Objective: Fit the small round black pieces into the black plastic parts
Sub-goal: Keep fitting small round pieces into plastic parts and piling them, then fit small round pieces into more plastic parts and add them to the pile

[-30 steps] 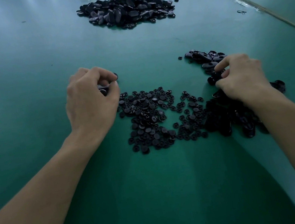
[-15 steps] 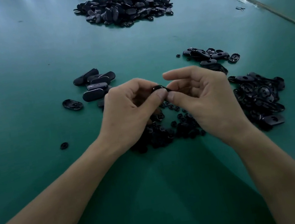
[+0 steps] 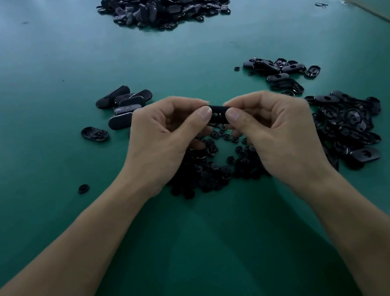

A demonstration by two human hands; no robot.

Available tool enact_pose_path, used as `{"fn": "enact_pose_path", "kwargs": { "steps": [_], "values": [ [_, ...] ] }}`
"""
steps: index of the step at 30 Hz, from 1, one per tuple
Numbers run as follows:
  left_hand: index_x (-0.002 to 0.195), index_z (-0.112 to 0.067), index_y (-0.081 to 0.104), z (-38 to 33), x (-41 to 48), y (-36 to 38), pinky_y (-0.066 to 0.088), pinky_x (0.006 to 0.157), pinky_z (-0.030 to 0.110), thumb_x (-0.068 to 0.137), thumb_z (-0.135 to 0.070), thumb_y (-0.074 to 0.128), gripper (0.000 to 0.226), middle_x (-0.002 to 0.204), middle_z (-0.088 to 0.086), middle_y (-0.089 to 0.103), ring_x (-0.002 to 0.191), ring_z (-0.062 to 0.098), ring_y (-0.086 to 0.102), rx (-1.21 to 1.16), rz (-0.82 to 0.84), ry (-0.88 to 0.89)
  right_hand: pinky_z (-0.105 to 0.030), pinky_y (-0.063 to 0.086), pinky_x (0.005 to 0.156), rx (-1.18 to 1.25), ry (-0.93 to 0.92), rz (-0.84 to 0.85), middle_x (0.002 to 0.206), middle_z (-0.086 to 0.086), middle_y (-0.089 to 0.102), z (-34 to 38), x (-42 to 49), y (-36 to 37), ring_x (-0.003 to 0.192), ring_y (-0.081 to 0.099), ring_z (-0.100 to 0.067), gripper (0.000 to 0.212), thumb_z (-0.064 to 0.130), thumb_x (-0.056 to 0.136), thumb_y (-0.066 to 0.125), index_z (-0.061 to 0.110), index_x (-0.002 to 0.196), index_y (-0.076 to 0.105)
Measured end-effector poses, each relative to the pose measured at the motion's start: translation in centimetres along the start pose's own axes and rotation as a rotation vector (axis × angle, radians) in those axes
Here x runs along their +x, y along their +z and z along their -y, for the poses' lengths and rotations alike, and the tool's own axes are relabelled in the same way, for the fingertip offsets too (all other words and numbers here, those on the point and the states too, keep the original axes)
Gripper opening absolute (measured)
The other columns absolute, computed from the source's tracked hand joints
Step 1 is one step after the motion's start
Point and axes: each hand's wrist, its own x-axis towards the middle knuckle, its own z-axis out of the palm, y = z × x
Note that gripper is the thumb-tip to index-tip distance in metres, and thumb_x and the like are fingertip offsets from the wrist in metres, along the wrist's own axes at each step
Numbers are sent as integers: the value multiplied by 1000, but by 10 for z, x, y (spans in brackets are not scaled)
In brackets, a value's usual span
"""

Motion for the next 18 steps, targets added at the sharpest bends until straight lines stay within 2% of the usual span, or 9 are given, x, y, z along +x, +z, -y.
{"fn": "enact_pose_path", "kwargs": {
  "steps": [6, 10, 14, 15, 18],
  "values": [
    [99, -16, 69, -1, 0, -1, 56, 60, 21, 89, -4, 72, 16, 78, 1, 76, 69, 12, 71, -65, -4, -6, -28, 57, 71, 16, 40, 8, 76, 5, 75, 2, -4, 3, 72, 72, -12, 12, 15, 90, 71, 27, 88, 71],
    [97, -17, 68, -2, -1, 0, 58, 67, 23, 82, -5, 77, 22, 79, -5, 76, 70, 7, 70, -32, 38, 29, -18, 52, 65, -2, 43, 40, 77, 6, 76, 4, -5, 6, 74, 73, -7, 12, 14, 92, 69, 25, 88, 67],
    [96, -17, 70, -1, 0, 1, 60, 67, 25, 87, 0, 73, 20, 76, -6, 72, 70, 9, 68, -3, -10, 47, -15, 53, 74, -309, -63, 12, 77, 18, 71, 3, -7, 5, 78, 69, 2, 10, 16, 92, 68, 23, 96, 74],
    [98, -17, 70, 0, 0, 1, 60, 67, 25, 90, 1, 70, 20, 79, -6, 71, 72, 11, 70, -14, -23, 42, -16, 53, 76, -411, -88, 17, 79, 19, 68, 2, -8, 4, 81, 67, -1, 11, 19, 91, 69, 21, 100, 75],
    [107, -18, 68, 0, 1, 1, 59, 69, 24, 96, 2, 61, 24, 87, -3, 67, 80, 18, 74, -47, -37, 12, -28, 46, 83, -711, -98, 109, 92, 6, 66, 0, -9, 5, 93, 57, -14, 21, 33, 92, 68, 25, 110, 74]
  ]
}}
